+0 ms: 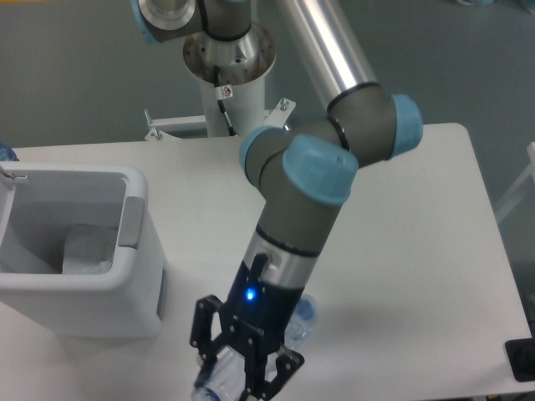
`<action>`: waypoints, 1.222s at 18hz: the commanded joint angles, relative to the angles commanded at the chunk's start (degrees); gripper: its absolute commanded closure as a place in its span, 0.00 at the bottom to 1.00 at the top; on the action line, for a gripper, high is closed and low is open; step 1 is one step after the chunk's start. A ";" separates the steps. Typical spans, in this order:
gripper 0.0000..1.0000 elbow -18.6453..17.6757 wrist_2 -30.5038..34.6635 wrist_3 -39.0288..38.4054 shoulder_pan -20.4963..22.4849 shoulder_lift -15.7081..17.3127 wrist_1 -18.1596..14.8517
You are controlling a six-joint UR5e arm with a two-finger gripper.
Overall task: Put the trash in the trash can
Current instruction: 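Lift the bottle and carry it over the trash bin, then lower the bottle into the bin and open the gripper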
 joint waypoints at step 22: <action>0.46 -9.22 -20.07 -12.06 -9.05 7.83 3.69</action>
